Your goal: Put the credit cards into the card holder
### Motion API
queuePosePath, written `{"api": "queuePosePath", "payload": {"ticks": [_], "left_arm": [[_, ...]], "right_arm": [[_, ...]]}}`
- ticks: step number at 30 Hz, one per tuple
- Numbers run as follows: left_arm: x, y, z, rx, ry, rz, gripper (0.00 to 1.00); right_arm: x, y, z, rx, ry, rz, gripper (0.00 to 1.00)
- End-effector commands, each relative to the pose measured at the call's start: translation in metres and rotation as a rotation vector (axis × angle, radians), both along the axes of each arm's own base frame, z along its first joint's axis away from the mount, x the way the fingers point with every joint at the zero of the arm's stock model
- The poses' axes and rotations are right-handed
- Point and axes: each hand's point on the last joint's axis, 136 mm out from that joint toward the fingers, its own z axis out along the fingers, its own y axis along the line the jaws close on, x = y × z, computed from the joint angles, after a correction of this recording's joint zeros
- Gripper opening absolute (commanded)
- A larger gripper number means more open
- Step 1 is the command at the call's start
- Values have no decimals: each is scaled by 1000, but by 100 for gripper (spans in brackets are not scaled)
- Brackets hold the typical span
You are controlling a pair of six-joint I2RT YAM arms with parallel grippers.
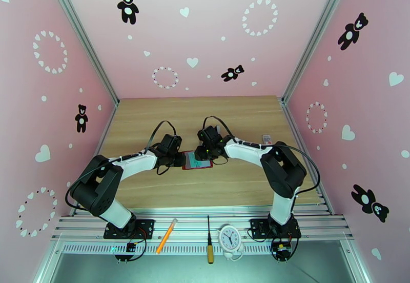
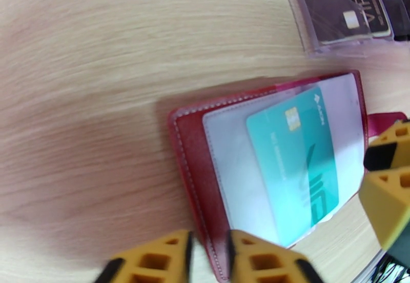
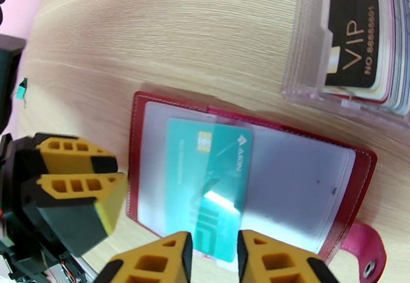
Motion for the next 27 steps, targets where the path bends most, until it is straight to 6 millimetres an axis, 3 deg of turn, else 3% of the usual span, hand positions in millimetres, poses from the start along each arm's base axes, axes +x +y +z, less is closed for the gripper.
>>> {"api": "queuePosePath", "payload": {"ticks": [1, 19, 27], "left_arm": [[-4, 3, -12, 21, 16, -1, 15], [-6, -1, -20, 8, 30, -16, 11], [-6, -1, -21, 6, 30, -19, 11]], "right_arm": [[-1, 0, -7, -46, 14, 10, 30], [-9, 11, -21, -82, 44, 44, 28], [-7, 3, -7, -97, 3, 28, 28]]}}
